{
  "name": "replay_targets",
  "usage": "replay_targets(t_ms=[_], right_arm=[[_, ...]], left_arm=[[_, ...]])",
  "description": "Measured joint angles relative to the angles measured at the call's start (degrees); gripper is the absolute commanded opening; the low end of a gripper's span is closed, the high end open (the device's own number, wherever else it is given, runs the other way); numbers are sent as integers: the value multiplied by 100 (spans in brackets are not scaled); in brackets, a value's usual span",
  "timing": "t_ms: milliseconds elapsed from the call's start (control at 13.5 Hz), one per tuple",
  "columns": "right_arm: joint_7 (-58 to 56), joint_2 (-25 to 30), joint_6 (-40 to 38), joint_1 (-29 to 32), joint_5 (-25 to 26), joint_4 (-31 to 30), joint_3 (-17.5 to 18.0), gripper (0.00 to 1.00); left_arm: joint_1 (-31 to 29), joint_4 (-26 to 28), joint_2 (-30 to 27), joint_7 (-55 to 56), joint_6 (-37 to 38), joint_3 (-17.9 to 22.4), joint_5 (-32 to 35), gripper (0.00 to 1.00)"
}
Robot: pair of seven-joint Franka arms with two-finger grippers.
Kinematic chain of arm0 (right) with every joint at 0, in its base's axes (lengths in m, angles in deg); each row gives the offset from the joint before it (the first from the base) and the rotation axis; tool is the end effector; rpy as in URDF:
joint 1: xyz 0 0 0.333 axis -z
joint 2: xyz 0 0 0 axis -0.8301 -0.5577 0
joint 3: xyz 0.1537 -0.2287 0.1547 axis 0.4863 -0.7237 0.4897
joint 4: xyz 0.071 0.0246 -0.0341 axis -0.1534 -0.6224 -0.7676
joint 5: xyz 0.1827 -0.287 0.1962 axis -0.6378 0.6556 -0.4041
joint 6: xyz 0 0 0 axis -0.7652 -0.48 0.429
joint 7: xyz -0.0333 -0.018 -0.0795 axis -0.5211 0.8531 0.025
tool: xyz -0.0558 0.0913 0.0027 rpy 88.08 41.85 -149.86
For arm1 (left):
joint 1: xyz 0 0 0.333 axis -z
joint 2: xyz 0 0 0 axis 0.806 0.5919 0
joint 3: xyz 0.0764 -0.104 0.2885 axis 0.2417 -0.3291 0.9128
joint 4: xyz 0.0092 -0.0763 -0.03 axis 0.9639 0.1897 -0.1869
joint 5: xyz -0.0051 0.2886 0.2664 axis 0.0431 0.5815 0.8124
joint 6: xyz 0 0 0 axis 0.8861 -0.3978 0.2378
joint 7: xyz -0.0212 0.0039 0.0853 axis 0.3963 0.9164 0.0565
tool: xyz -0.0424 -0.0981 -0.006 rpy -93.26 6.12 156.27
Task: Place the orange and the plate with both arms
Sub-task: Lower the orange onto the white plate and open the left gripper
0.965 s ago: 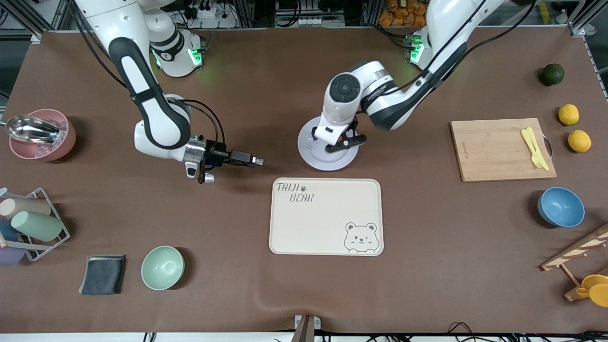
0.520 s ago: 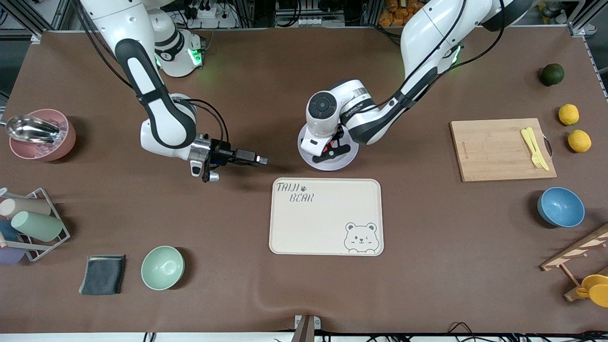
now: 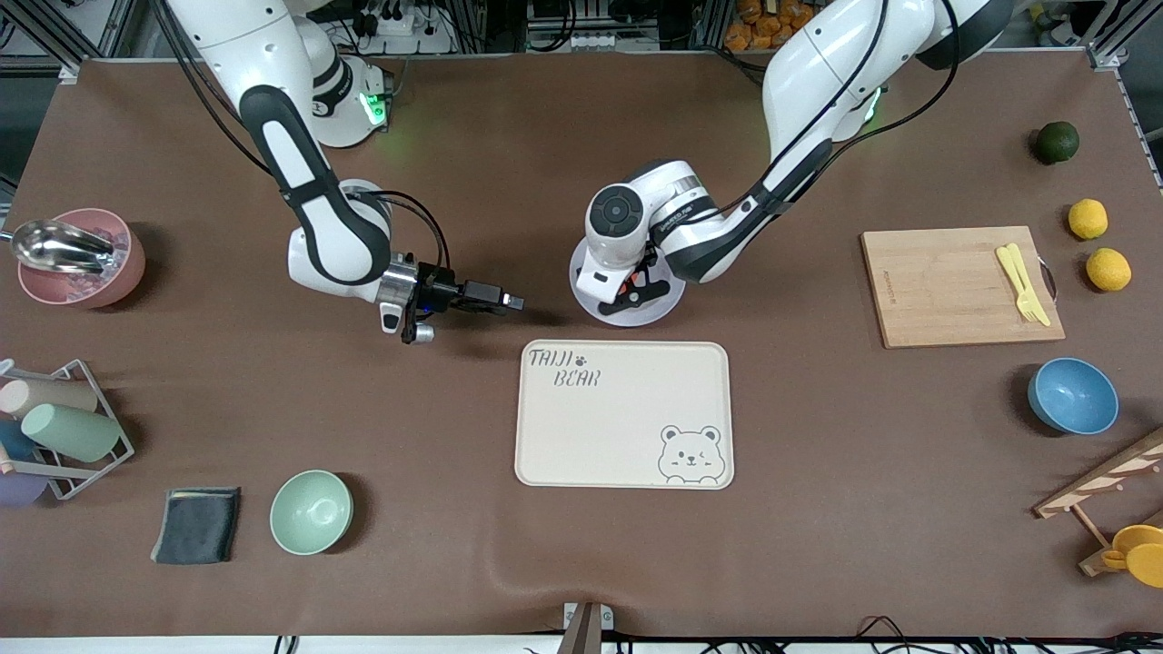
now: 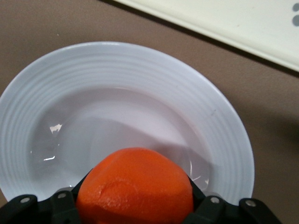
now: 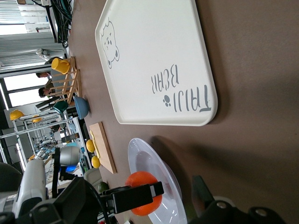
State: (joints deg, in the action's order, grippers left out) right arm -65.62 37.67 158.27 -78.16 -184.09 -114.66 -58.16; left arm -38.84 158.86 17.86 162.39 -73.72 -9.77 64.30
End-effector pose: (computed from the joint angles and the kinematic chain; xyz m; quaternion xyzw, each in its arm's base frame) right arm 0.4815 0.2587 0.1948 -0.8479 0.1203 0.0313 0.5153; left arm 0.4213 -0.4756 0.1945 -0.9814 -0.1659 0.0921 0.0306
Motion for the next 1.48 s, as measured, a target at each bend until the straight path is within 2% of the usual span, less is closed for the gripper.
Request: replay_targets(t_ms=[74, 148, 223, 297, 816, 1262, 1336, 1484], right_arm=[[-4, 0, 35, -11, -11, 0, 0, 100], [-6, 0, 53, -31, -50, 0, 0, 100], [-19, 0, 63, -52, -105, 0, 1, 100], [-20, 0, 73, -73, -122, 0, 1, 100], [-33, 0, 104, -123, -203, -2, 2, 100], [-778, -149, 373, -656, -1111, -45, 5, 100], [-880, -221, 375, -732, -1210, -47, 5, 97], [-1244, -351, 392, -843, -1496, -65, 6, 74]], left_arm=[[0, -2, 25, 0, 0, 3, 0, 12], [0, -3, 38, 0, 0, 6, 0, 25], [0, -3, 41, 0, 0, 7, 0, 51], [1, -3, 44, 0, 0, 8, 0, 100], [26, -102, 45, 0, 0, 9, 20, 100], [-217, -300, -365, -122, 57, 42, 42, 100], [-346, -312, -498, -174, 76, 38, 42, 100], [-643, -360, -732, -297, 170, 9, 42, 100]])
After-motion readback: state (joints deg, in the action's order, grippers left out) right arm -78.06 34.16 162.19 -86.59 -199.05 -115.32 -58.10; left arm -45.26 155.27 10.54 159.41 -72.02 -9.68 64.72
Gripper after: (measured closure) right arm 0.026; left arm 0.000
